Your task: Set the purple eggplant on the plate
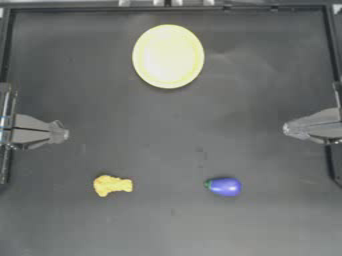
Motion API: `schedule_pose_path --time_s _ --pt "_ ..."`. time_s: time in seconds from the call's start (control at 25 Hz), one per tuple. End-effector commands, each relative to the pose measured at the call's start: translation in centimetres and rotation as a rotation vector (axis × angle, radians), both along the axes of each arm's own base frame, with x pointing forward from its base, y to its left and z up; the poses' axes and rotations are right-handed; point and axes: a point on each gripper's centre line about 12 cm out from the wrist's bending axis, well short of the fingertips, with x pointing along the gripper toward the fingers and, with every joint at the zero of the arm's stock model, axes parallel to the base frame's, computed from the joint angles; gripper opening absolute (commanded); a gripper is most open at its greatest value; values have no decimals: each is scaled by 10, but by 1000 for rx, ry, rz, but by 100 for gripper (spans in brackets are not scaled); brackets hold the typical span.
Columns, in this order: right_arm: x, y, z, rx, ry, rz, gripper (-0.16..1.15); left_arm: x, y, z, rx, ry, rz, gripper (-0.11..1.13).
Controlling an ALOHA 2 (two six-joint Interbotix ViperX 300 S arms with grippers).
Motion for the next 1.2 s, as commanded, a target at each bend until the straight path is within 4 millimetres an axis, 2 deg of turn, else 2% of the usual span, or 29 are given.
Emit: schedule_pose_path --time_s 0.04,0.2,0.32,0.4,0.48,0.64,0.68,0.72,0.76,0.84,0.88,1.04,1.2 --pt "1 1 3 -17 -12 6 -5 -8 -1 6 26 -41 -1 -2" --pt "1 1 3 -24 2 8 8 -11 -1 6 27 -29 -2 8" --pt "2 1 3 -24 12 8 10 -9 -1 5 27 -20 -2 9" --pt "2 1 4 -27 15 8 15 -7 -1 5 29 -12 0 15" --pt "3 2 2 -50 28 13 27 -4 -1 3 34 3 -3 33" --pt "3 5 3 -88 29 30 76 3 -1 0 31 29 -3 97" --pt "3 5 3 -85 30 31 90 5 -1 1 31 34 -3 107" --pt "3 5 3 -82 33 29 104 6 -1 2 32 34 -3 110" --pt "3 5 1 -79 43 28 110 6 -1 3 32 34 -1 104" --pt "3 5 1 -73 55 26 102 6 -1 4 32 43 -1 96" --pt "3 4 0 -70 63 25 98 6 -1 4 32 51 -1 97" --pt "6 3 4 -33 139 16 99 7 -1 4 29 67 -1 104" --pt "10 4 15 62 312 17 99 7 1 4 26 71 5 103"
